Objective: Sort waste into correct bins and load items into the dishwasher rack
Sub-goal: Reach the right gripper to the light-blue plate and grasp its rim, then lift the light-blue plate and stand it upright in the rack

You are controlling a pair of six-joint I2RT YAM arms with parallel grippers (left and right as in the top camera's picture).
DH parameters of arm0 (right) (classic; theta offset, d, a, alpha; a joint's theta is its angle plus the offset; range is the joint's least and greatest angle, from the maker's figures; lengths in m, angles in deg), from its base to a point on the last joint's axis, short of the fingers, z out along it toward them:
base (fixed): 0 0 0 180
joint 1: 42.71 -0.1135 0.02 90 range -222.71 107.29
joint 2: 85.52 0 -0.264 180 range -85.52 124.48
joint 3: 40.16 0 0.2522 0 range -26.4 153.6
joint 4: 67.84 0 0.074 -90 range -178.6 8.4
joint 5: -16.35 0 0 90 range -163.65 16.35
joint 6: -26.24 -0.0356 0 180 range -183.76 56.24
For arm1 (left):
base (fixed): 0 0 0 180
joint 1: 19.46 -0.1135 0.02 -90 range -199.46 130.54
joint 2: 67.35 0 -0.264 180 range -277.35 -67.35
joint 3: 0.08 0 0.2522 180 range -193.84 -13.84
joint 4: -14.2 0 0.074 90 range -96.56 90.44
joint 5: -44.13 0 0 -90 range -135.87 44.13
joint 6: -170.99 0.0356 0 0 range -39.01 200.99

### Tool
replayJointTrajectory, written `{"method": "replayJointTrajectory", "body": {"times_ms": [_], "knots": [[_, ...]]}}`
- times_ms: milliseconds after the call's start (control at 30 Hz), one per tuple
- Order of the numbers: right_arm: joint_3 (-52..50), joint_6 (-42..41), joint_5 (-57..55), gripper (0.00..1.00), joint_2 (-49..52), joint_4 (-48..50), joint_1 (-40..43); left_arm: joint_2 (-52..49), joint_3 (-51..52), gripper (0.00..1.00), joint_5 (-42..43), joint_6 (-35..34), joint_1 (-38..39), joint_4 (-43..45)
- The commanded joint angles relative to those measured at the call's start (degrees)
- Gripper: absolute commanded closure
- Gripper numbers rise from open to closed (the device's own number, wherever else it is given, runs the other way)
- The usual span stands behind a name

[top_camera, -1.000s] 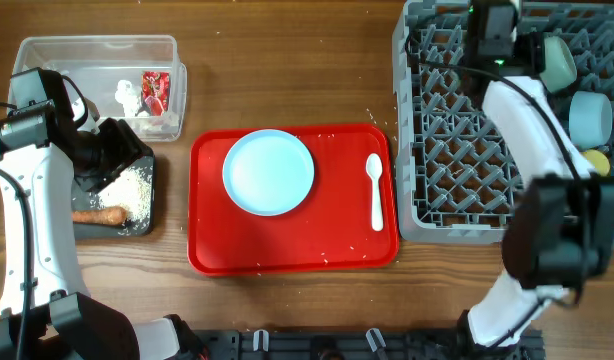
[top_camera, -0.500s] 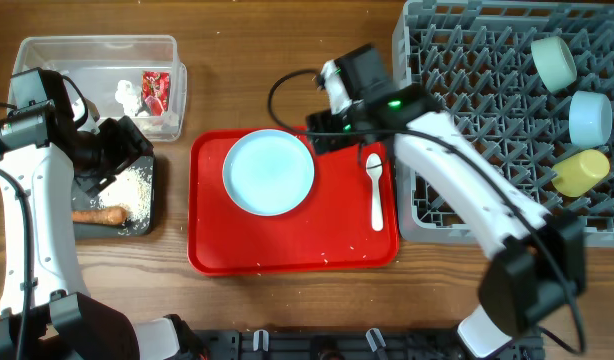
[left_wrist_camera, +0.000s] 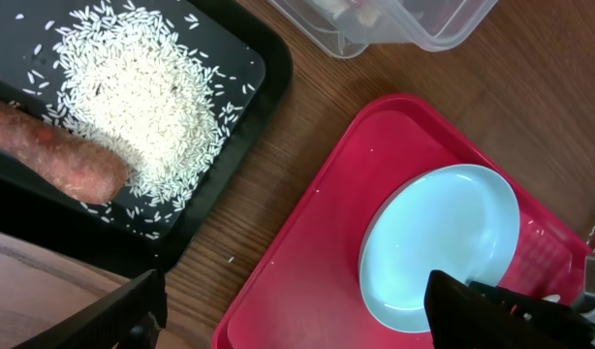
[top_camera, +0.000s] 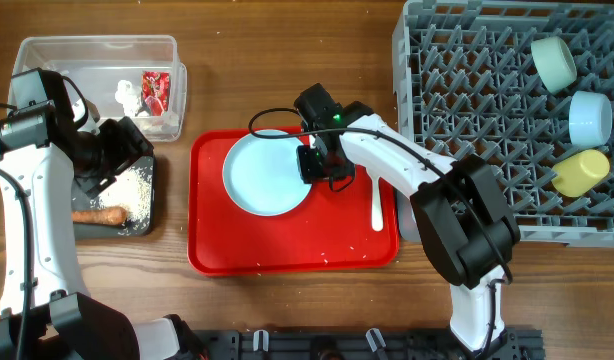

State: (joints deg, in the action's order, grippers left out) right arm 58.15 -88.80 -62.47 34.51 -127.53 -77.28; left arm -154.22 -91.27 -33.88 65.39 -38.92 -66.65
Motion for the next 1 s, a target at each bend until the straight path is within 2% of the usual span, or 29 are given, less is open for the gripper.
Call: {"method": "replayJointTrajectory", "body": {"times_ms": [0,33,200,367,500,633,700,833,967], "knots": [[-0.5,-1.4,0.6,0.72,2.5,-0.1,0.0,0.8,-0.2,0.15,0.1,0.1,-0.2,-0.1],[-0.5,-1.9,0.5,0.73,3.1,-0.3,0.0,0.8,-0.2,0.15,0.1,0.1,-0.2,-0.1],[-0.6,-2.0,0.5,0.96,3.6,-0.6,0.0,0.8,-0.2,0.15,0.1,0.1,-0.2,-0.1],[2.3,-1.9,-2.2,0.96,0.7,-2.6,1.3,0.8,-0.2,0.15,0.1,0.1,-0.2,-0.1],[6.4,3.0,-14.5,0.96,-12.4,-4.0,7.6,0.8,-0.2,0.15,0.1,0.1,-0.2,-0.1],[7.1,13.0,-31.2,0.96,-24.8,0.5,13.6,0.8,-0.2,0.16,0.1,0.1,-0.2,-0.1],[7.1,16.3,-37.7,0.96,-27.6,2.3,16.0,0.8,-0.2,0.16,0.1,0.1,-0.2,-0.1],[6.9,23.6,-62.3,0.96,-30.0,10.1,23.1,0.8,-0.2,0.16,0.1,0.1,-0.2,0.0],[6.9,25.1,-75.2,0.96,-27.4,14.5,27.1,0.8,-0.2,0.16,0.1,0.1,-0.2,-0.1]]}}
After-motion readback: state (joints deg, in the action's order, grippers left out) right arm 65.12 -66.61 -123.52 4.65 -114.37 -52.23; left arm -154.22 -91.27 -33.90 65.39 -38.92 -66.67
